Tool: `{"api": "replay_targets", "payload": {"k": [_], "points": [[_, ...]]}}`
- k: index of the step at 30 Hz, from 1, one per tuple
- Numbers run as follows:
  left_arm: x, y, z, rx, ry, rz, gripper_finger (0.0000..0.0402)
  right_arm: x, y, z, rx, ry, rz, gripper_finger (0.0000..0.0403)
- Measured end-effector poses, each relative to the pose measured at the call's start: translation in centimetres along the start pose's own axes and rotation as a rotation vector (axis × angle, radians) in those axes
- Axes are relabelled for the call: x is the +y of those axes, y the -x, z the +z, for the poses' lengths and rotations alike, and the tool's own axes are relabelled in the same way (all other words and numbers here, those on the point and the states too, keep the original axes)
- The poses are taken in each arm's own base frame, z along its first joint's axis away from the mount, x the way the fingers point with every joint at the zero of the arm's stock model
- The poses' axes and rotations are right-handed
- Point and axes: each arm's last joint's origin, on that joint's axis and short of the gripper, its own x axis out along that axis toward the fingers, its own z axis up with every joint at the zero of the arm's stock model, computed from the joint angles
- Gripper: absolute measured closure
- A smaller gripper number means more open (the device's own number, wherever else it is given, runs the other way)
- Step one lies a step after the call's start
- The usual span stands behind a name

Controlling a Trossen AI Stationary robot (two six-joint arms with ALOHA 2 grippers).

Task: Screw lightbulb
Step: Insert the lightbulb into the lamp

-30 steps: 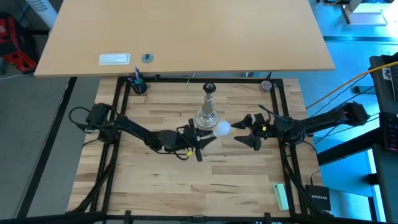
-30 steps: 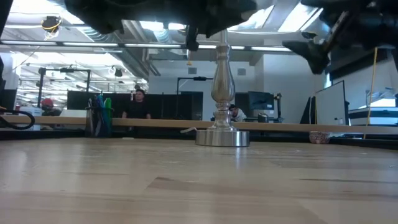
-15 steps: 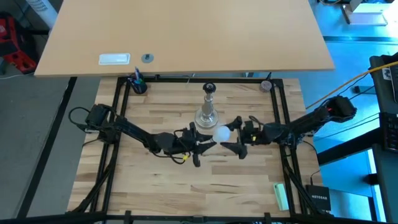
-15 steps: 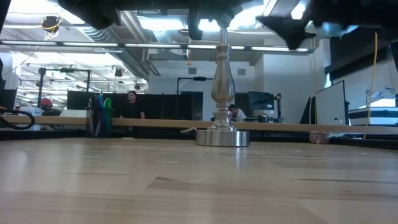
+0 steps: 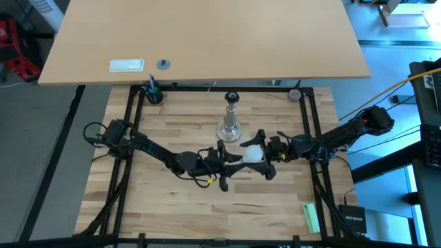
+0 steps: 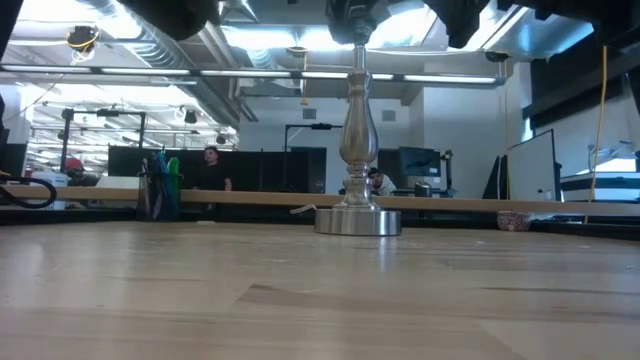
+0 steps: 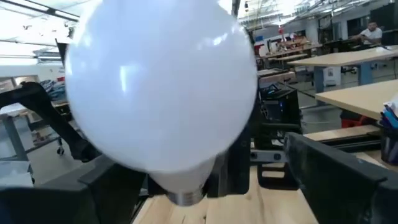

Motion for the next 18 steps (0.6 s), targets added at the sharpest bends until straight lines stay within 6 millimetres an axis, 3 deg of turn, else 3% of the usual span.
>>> {"api": "replay_targets", "payload": {"k": [5, 13, 18], "points": [[-0.01, -0.01, -0.08, 0.005, -0.009, -0.001, 0.0317, 0.82, 0.14, -0.03, -0.006, 0.022, 0.031, 0.0101], [0.04, -0.01, -0.24, 0.019, -0.023, 0.004, 0.0317, 1.08, 0.21, 0.07, -0.018, 0.048, 0.024, 0.0234], [0.07, -0.02, -0.25, 0.020, -0.034, 0.004, 0.0317, 1.07, 0.21, 0.03, -0.014, 0.050, 0.024, 0.0244]]}}
